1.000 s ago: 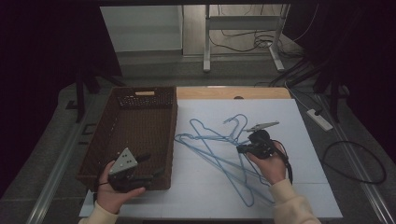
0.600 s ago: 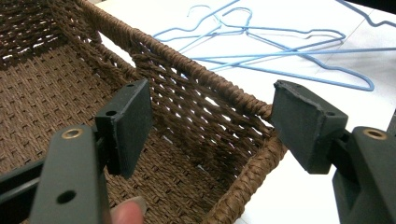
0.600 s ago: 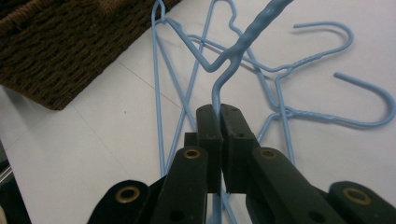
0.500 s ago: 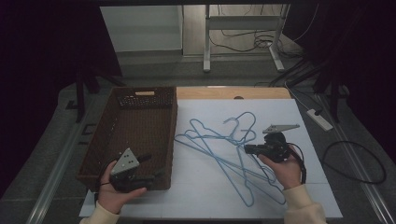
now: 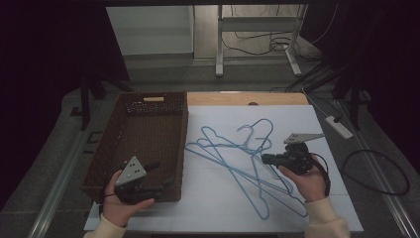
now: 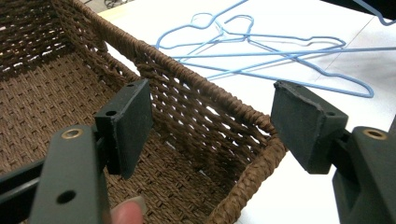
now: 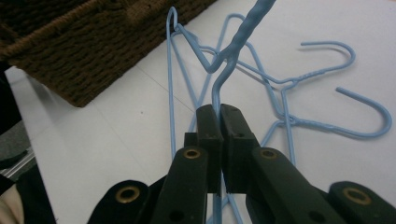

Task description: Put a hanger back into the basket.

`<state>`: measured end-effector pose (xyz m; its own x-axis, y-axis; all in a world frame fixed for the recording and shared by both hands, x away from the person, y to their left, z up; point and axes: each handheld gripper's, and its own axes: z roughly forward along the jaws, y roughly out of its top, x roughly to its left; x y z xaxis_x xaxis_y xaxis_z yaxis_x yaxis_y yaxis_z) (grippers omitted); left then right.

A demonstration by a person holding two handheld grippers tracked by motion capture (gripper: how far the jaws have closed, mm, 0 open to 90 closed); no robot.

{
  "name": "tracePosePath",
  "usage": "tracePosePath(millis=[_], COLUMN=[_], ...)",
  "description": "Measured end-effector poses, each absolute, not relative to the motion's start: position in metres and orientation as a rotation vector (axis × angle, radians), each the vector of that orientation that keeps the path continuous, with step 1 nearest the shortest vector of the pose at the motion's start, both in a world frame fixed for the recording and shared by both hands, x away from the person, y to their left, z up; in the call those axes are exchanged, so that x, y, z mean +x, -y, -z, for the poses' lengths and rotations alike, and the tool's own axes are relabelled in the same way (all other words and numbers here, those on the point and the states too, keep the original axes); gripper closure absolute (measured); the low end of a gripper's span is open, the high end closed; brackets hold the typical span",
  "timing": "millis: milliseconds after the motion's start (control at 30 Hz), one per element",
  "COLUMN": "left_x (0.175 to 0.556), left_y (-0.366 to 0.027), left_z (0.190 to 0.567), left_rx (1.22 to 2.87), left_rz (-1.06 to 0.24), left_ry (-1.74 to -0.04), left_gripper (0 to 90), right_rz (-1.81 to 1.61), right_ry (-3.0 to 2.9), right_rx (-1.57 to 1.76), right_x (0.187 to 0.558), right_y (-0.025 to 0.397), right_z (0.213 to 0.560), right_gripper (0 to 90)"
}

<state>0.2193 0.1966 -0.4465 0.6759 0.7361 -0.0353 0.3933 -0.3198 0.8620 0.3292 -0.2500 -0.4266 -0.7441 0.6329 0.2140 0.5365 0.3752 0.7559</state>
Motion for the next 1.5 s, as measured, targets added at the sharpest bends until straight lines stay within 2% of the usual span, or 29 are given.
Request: tracePosePath(millis=[500, 1000, 1500], left_x=[0.239, 0.29, 0.323], left_y=[-0.165, -0.117, -0.082], left_z=[0.422, 0.401, 0.401], left_rx=[1.974, 2.056, 2.145], left_rz=[-0.455, -0.348, -0.268], left_ry=[-0.824, -0.732, -0.618], left_gripper=[29.7, 30.0, 32.6], right_rz=[-1.384, -1.427, -1.459], right_ry=[-2.507, -2.522, -2.583], right_rx=[1.022, 0.981, 0.896], right_x=[0.325, 0.32, 0.316], right_y=[0.258, 0.265, 0.263], right_z=[0.416, 0.409, 0.404], right_gripper=[87.8, 87.8, 87.8])
